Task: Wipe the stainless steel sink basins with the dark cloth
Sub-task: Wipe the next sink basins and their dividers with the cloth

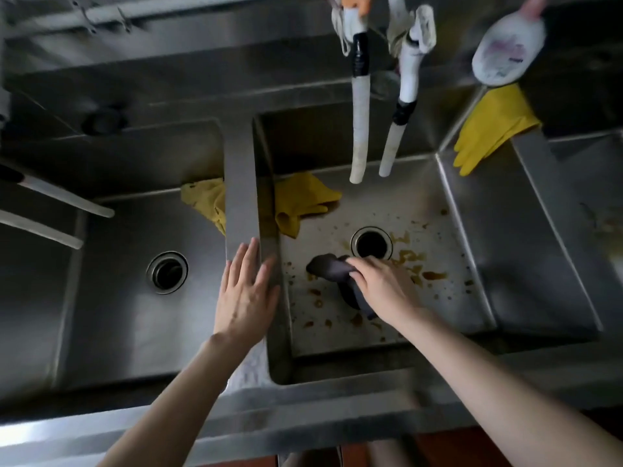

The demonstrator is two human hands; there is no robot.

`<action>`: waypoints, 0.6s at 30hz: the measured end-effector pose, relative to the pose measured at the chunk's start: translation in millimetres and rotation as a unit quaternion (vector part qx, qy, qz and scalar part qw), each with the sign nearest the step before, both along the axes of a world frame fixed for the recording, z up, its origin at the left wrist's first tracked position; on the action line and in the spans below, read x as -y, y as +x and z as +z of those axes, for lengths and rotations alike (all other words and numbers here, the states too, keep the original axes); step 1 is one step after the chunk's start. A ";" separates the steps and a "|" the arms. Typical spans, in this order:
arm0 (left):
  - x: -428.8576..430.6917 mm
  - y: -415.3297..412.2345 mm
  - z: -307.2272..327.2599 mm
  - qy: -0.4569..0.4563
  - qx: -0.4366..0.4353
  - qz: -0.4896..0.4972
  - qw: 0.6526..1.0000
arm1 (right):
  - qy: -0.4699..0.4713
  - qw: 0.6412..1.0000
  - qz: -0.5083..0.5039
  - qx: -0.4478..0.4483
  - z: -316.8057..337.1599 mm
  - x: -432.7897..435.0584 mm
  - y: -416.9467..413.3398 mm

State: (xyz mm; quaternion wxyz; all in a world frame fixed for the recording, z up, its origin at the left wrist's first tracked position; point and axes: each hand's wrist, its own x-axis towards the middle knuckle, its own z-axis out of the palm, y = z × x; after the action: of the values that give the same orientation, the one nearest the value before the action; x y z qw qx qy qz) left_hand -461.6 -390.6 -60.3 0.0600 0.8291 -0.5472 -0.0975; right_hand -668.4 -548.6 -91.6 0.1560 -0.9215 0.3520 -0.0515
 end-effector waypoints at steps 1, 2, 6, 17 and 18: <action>5.4 1.0 -1.4 0.007 0.002 0.004 1.000 | -0.001 1.000 0.001 -0.004 -5.0 6.5 2.7; 10.1 1.1 -2.8 0.012 0.004 0.009 1.000 | -0.003 1.000 0.002 -0.007 -9.8 13.3 5.3; 20.8 -6.4 -6.5 0.023 0.024 0.040 0.999 | -0.020 1.000 0.016 -0.004 -26.0 41.0 19.1; 27.7 -12.8 -5.3 -0.064 -0.025 0.101 0.992 | 0.221 0.921 0.216 -0.238 -111.6 44.5 38.7; 28.2 -12.6 -5.4 -0.069 -0.030 0.102 0.992 | 0.210 0.914 0.238 -0.252 -116.8 42.0 38.7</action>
State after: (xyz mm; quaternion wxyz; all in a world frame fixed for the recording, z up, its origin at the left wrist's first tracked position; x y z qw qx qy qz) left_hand -474.2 -418.9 -65.6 0.1429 0.8714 -0.4628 -0.0779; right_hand -629.7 -590.6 -208.4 0.2598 -0.9062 0.1524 0.2966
